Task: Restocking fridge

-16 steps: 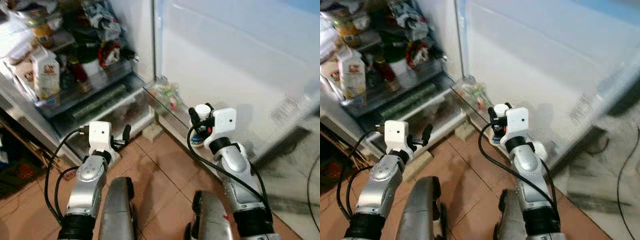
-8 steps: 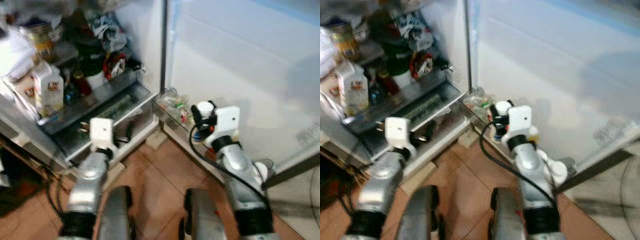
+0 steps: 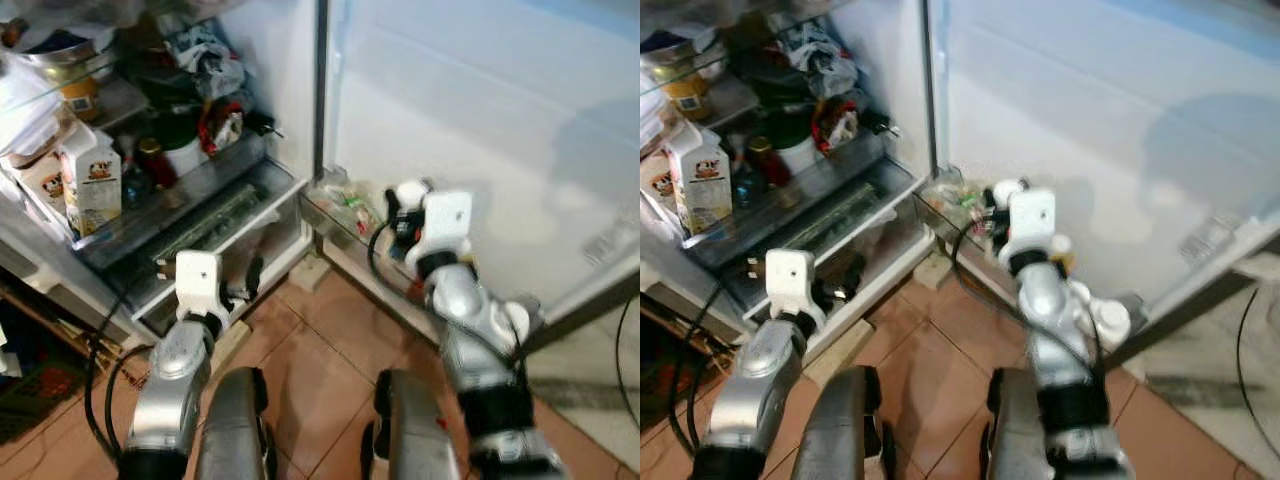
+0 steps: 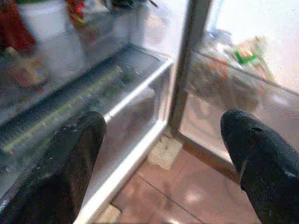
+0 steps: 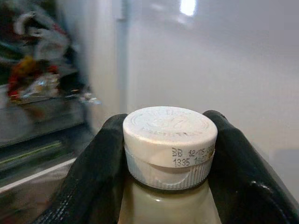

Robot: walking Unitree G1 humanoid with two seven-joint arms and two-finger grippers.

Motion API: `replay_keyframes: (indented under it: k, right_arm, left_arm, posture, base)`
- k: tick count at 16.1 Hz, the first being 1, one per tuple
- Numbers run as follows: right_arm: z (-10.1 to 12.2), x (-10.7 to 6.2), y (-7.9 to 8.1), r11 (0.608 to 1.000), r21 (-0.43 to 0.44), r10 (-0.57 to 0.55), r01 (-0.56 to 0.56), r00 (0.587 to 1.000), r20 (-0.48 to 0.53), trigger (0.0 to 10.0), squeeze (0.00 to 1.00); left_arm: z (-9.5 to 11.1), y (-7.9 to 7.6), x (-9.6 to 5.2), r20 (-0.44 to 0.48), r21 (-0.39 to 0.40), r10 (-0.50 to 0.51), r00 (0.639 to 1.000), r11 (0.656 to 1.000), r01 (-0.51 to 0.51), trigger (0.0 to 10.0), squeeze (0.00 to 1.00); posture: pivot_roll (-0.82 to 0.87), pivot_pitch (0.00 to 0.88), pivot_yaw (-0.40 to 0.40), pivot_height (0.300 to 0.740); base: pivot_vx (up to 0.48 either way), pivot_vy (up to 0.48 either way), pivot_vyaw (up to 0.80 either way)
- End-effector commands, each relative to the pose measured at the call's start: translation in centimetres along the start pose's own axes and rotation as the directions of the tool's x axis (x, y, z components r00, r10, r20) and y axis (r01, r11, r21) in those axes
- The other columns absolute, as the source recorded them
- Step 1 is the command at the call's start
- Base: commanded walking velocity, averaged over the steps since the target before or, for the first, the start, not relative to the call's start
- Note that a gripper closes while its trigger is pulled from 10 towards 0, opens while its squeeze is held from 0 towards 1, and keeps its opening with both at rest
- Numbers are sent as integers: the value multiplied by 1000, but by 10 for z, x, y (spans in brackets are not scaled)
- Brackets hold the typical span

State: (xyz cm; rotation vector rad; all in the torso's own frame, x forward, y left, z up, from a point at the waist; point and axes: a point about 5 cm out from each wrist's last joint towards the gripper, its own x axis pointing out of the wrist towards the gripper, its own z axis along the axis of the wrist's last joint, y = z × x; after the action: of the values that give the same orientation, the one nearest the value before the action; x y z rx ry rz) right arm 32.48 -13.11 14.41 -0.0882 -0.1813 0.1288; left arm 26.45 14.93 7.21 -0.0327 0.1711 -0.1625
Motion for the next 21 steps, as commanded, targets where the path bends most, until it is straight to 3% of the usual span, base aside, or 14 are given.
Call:
replay_keyframes:
  k: [1,4,7,11,16,21]
  right_arm:
    - [8,6,-7,999,1,-35,35,998,44,10000,0]
    - [5,21,-9,999,0,-54,54,998,37,10000,0]
    - [0,29,-4,998,29,-49,48,999,19,10000,0]
    - [-6,36,1,998,37,-57,56,998,9,10000,0]
    - [-22,28,-4,992,-5,-123,123,992,-29,10000,0]
    - [-49,3,-24,963,-62,-269,262,953,-141,10000,0]
  left_arm:
    - [-2,2,-7,-22,22,-2,1000,1000,3,10000,0]
    - [2,8,-22,-17,70,20,1000,997,-19,10000,0]
    - [2,16,-38,-35,68,68,997,996,-65,10000,0]
    - [5,16,-66,-53,63,96,994,994,-92,10000,0]
    - [6,18,-83,-89,68,113,990,992,-107,10000,0]
    - [5,18,-81,-105,74,107,989,992,-100,10000,0]
  posture:
    - [68,194,16,610]
    - [102,234,5,610]
    - [135,273,-3,610]
    - [186,328,-4,610]
    - [211,360,10,610]
    - [202,361,17,610]
  base:
    - [0,0,0]
    - [0,0,0]
    - [0,0,0]
    - [0,0,0]
    - [0,0,0]
    - [0,0,0]
